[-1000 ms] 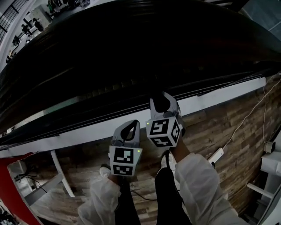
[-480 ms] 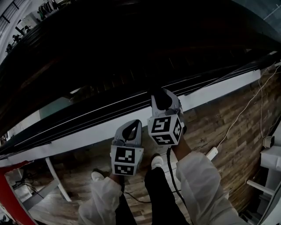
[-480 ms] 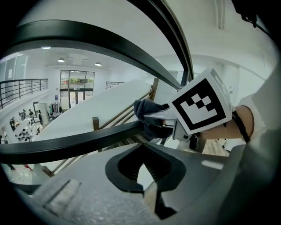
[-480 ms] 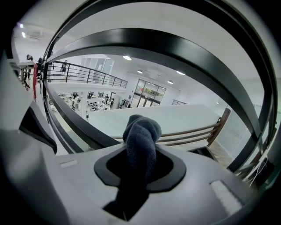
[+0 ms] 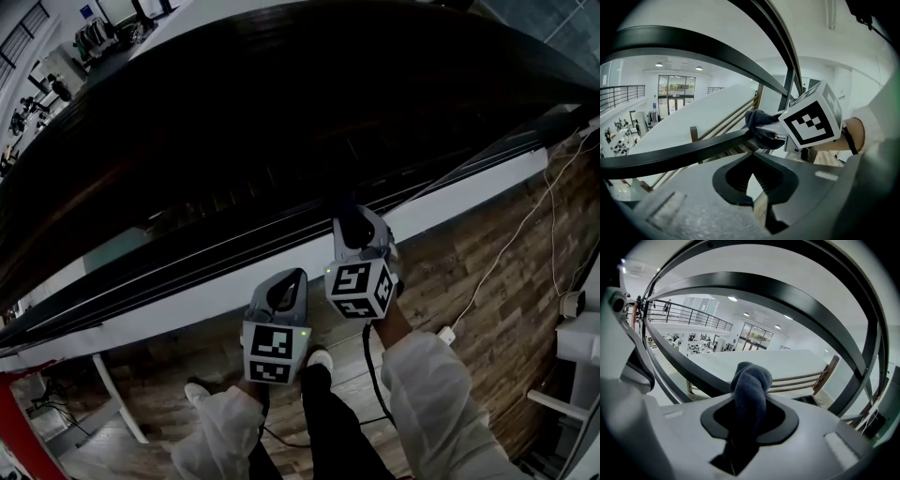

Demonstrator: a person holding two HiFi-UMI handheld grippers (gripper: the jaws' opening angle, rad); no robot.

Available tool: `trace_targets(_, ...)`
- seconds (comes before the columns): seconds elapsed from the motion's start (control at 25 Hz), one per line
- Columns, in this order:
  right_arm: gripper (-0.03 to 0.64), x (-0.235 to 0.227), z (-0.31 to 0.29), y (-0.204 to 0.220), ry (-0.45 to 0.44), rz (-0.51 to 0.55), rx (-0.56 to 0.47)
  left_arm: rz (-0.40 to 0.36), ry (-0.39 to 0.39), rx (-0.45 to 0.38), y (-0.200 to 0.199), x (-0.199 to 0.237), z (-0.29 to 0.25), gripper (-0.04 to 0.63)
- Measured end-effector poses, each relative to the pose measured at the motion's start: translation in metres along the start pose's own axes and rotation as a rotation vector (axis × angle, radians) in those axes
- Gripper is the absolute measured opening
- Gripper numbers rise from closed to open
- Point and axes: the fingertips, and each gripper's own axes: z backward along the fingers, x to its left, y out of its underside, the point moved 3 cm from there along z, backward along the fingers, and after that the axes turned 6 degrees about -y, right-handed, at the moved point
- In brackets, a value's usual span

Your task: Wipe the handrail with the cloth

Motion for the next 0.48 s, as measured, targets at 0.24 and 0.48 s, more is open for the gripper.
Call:
trace_targets(0.24, 0.097, -0.049, 0.003, 0.026, 0.028, -0.061, 0.008, -0.015, 0.025, 0.017, -0.001, -0.029, -0.018, 0.002)
trace_targets(0.48, 0.097, -0.109, 0.004, 0.05, 0.089, -0.139, 0.029, -0.049, 0.056, 0.021, -0.011, -0.057, -0.042, 0.002)
